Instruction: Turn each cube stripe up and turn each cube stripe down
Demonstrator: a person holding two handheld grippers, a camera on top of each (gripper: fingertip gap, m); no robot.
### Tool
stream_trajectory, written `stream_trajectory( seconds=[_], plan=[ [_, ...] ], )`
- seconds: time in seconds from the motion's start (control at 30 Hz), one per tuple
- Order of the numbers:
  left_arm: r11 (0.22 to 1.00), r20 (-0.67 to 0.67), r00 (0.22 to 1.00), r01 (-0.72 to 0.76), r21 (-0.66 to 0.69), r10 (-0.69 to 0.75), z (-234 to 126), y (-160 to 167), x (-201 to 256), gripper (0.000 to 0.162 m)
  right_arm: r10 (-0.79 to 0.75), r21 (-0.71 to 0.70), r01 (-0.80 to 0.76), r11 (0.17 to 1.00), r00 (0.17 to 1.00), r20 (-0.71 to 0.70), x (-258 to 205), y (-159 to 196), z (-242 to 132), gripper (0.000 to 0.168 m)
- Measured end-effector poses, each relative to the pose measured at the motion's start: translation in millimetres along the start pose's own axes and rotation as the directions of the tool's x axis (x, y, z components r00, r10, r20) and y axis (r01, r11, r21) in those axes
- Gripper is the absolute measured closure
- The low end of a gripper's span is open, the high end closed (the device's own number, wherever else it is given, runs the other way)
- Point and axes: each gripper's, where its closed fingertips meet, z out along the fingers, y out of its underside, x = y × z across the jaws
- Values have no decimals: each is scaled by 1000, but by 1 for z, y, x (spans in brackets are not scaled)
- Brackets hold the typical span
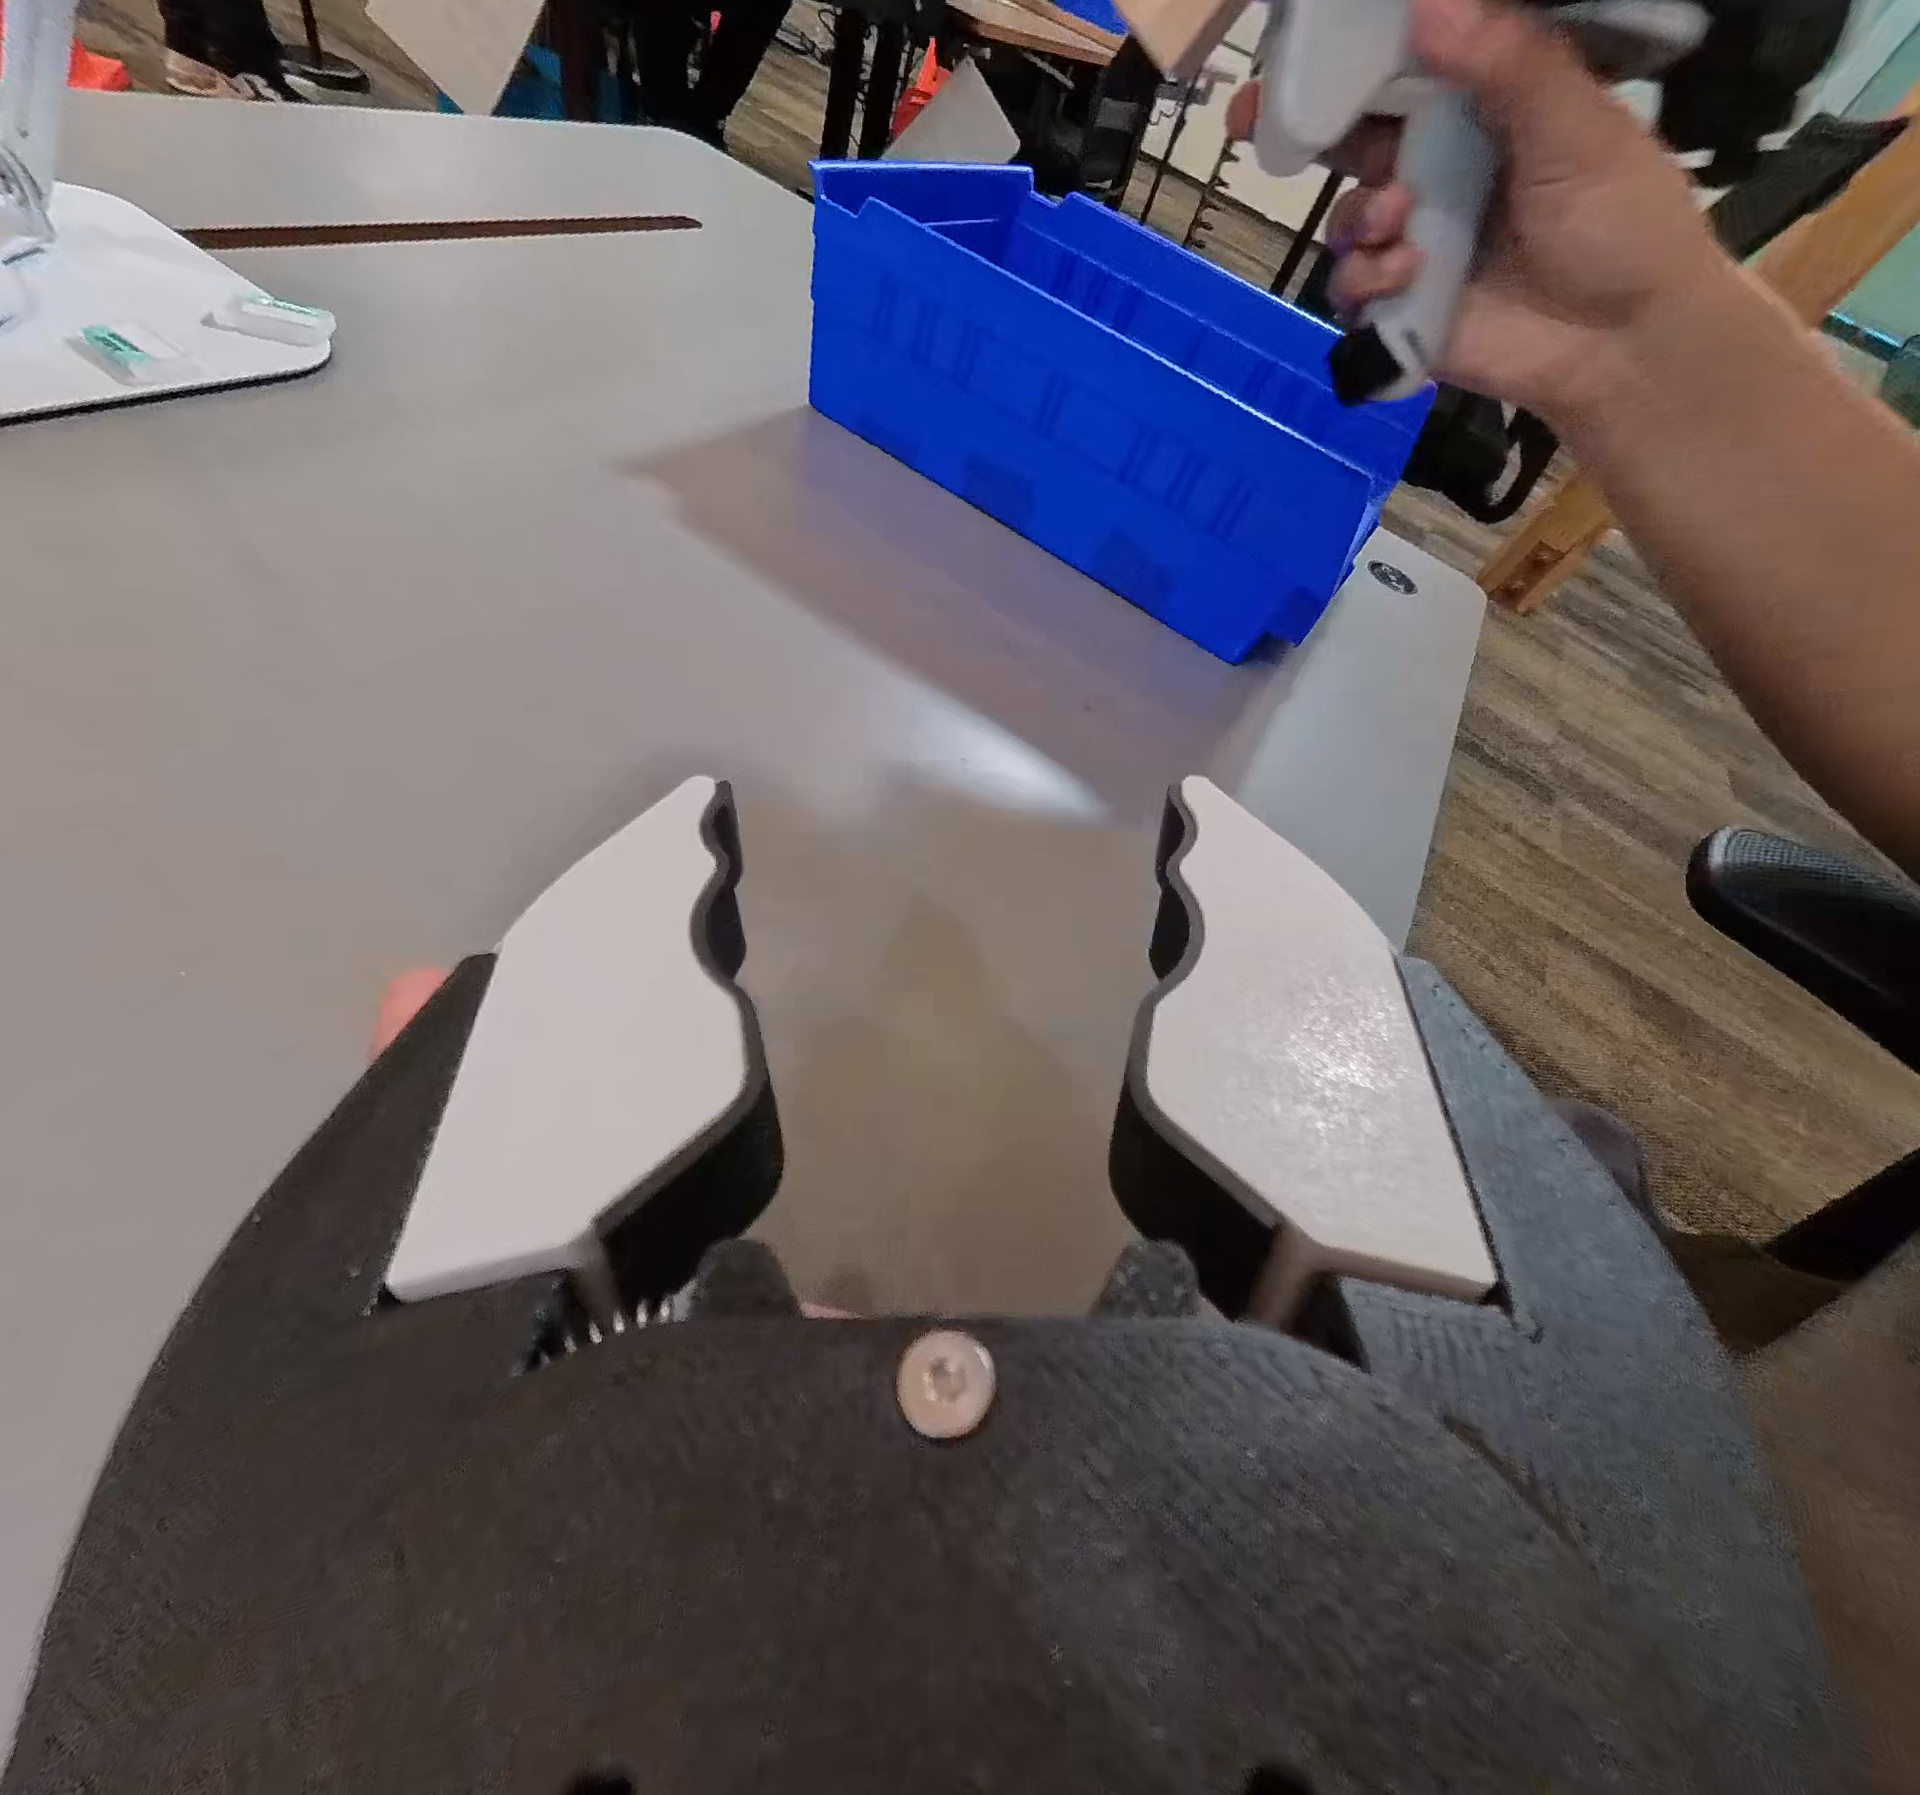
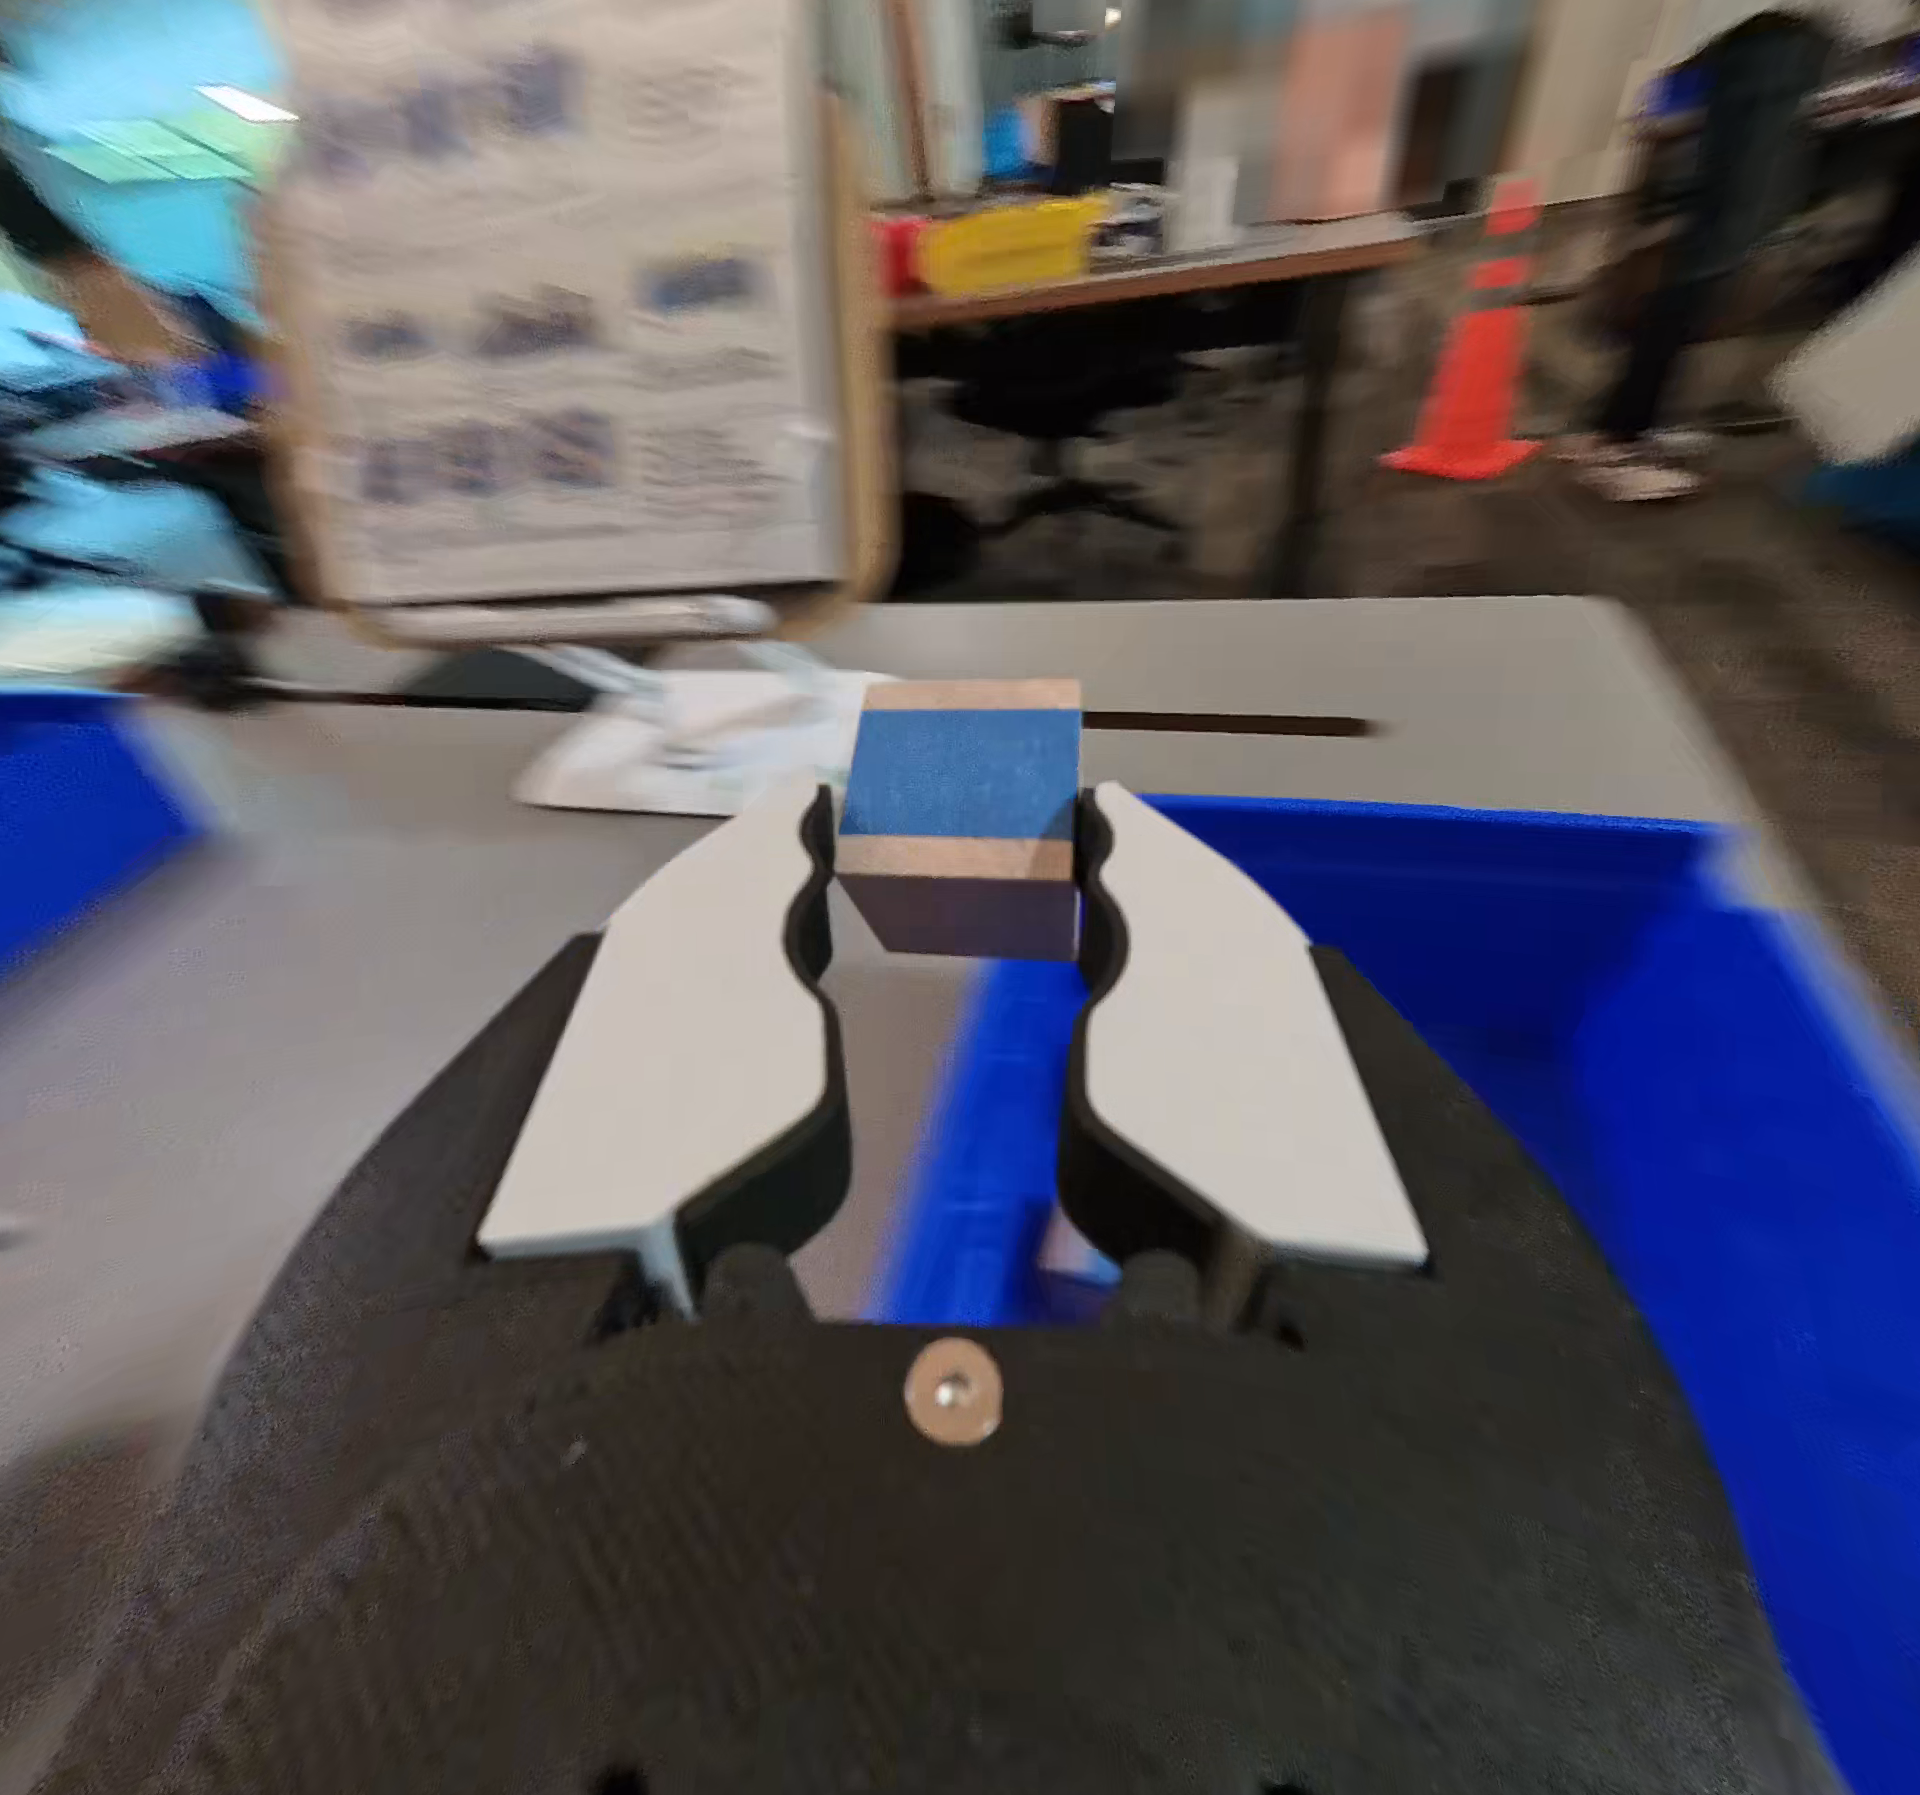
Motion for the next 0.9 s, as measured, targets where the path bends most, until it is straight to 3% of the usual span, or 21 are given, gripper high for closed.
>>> stream_trajectory(
  seconds=[0.1, 0.23, 0.4, 0.8, 0.9],
  plan=[
    [1000, -28, 1000, 12, 8, -11, -1, -2, 5, 88, -70, -173, 27, 985, 966, -250, 101, 35, 20, 123],
    [999, -19, 999, -43, 18, 43, -3, -3, 8, 91, -69, -336, -47, 941, 943, -325, 152, 89, 37, 122],
    [984, 29, 984, -177, -8, 177, 0, 3, 6, 93, -178, -453, 38, 891, 947, -269, 154, 118, 56, 122],
    [991, -1, 992, -129, -33, 129, 4, 9, 7, 93, -105, -508, -69, 858, 946, -307, 177, 148, 65, 122],
    [993, 1, 994, -110, -33, 110, 4, 9, 4, 93, -109, -484, -62, 873, 942, -318, 170, 133, 59, 109]
  ],
)
